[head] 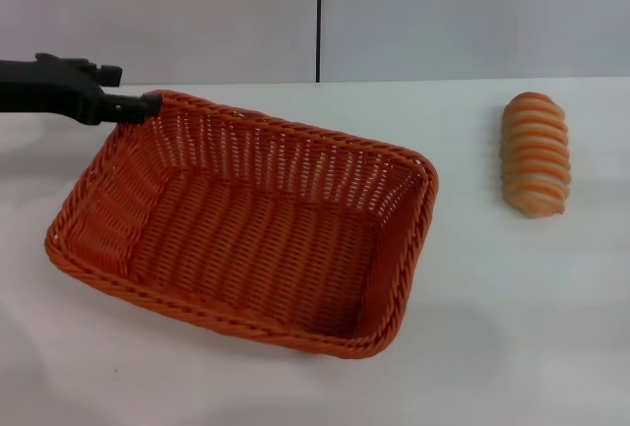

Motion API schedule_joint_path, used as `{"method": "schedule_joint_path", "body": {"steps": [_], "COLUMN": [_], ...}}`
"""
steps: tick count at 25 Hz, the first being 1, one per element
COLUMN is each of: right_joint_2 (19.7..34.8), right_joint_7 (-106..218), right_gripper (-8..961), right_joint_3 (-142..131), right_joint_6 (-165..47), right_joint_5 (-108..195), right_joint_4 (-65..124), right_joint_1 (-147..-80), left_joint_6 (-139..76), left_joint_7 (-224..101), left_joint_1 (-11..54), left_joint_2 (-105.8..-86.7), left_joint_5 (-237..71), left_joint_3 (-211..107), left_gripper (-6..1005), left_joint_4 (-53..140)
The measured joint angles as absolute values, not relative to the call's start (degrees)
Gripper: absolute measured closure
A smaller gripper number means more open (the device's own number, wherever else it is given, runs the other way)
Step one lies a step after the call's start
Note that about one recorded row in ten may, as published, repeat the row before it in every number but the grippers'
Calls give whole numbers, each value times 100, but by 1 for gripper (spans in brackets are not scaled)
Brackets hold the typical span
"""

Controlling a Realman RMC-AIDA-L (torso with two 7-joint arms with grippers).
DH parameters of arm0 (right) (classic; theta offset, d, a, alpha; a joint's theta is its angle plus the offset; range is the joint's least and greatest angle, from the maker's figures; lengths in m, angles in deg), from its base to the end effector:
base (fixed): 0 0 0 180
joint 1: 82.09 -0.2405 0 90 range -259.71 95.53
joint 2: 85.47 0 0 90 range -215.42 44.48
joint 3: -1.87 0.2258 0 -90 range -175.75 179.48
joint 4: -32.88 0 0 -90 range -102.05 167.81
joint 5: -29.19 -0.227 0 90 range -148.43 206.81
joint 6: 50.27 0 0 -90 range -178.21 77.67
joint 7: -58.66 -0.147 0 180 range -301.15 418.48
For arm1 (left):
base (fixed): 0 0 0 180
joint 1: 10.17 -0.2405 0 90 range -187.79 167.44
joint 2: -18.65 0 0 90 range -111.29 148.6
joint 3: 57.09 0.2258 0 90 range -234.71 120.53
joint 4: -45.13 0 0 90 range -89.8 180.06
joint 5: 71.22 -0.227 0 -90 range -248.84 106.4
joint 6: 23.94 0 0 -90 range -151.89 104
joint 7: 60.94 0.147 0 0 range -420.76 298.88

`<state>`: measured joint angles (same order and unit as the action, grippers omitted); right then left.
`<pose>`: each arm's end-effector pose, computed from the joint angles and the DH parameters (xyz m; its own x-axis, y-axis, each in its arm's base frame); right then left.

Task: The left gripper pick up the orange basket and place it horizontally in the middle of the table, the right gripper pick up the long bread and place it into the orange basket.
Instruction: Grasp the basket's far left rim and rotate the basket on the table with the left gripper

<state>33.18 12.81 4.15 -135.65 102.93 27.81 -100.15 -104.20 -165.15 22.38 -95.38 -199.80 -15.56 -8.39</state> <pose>0.3718 0.2665 0.0792 0.2865 0.2747 -0.9179 -0.9529 -0.0176 -0.3027 -0.2588 0.3828 0.0911 0.8009 0.5164 0.3032 0.5988 -0.6947 -0.3985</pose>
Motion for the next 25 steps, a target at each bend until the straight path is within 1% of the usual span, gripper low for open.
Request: {"method": "schedule_joint_path", "body": {"steps": [9, 16, 22, 25], "right_joint_2": [3326, 3327, 3327, 3332], "right_joint_7": [1247, 1245, 1241, 1236], "right_gripper": [157, 157, 157, 157], "right_joint_3": [415, 415, 415, 415], "right_joint_6": [-13509, -13500, -13438, -13436], "right_joint_5": [10307, 10312, 10312, 10312], "right_joint_4": [2778, 2779, 2791, 2811], "right_joint_1": [-9976, -9957, -9957, -9949], "left_joint_6": [-10246, -10120, -9965, -9881], "left_joint_7": [-16518, -16518, -16520, -16570], "left_joint_1": [2251, 2365, 2388, 2390], "left_joint_2": [-9577, -9684, -9842, -9869], "left_joint_5": [-20102, -20443, -20516, -20528], "left_joint_3": [-1518, -1516, -1517, -1519], "left_gripper": [221, 226, 230, 232], "left_joint_4": [-770, -638, -625, -625]}}
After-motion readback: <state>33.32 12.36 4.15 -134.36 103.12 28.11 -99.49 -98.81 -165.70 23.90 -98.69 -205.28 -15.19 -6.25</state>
